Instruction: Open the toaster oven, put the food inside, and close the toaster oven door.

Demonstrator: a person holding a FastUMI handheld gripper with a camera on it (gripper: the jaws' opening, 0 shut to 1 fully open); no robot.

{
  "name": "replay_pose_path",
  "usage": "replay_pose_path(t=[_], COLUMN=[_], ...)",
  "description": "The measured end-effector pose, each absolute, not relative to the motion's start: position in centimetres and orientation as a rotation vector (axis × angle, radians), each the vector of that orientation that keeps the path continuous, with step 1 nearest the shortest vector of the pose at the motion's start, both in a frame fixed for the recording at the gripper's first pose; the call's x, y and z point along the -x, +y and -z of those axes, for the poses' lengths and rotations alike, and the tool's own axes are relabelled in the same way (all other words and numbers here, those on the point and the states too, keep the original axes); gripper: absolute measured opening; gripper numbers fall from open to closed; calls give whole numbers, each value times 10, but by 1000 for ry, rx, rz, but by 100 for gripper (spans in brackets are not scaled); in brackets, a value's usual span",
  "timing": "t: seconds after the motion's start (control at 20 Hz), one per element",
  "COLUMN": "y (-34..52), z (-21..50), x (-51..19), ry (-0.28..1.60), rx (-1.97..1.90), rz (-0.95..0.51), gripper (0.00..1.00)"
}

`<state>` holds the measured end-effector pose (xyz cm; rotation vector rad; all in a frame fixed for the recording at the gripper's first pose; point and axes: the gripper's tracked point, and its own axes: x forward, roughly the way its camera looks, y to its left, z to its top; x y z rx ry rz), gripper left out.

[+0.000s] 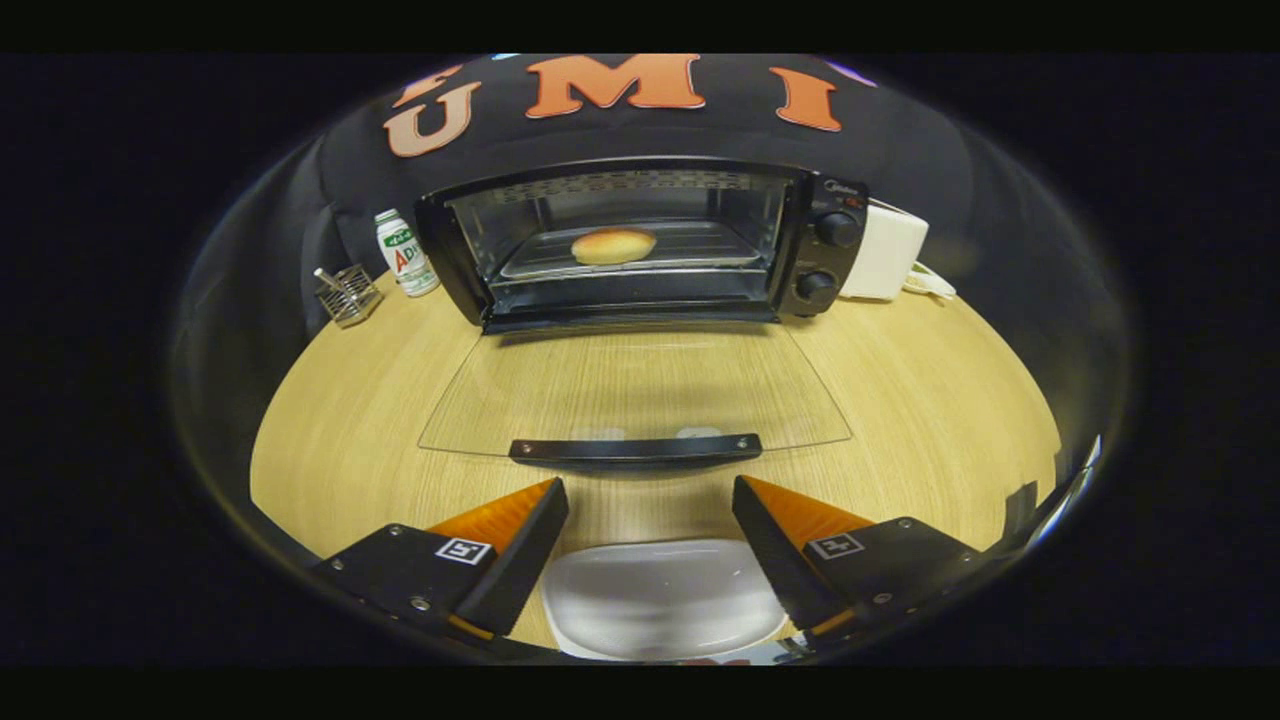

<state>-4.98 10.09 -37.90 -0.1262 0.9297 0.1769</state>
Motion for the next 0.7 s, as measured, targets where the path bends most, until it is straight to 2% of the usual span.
replay_pose_path(t=[0.4,0.7], y=[100,102], z=[386,356], x=[43,34], ry=[972,922], rx=[136,142], rz=[-171,-178], gripper=[99,99])
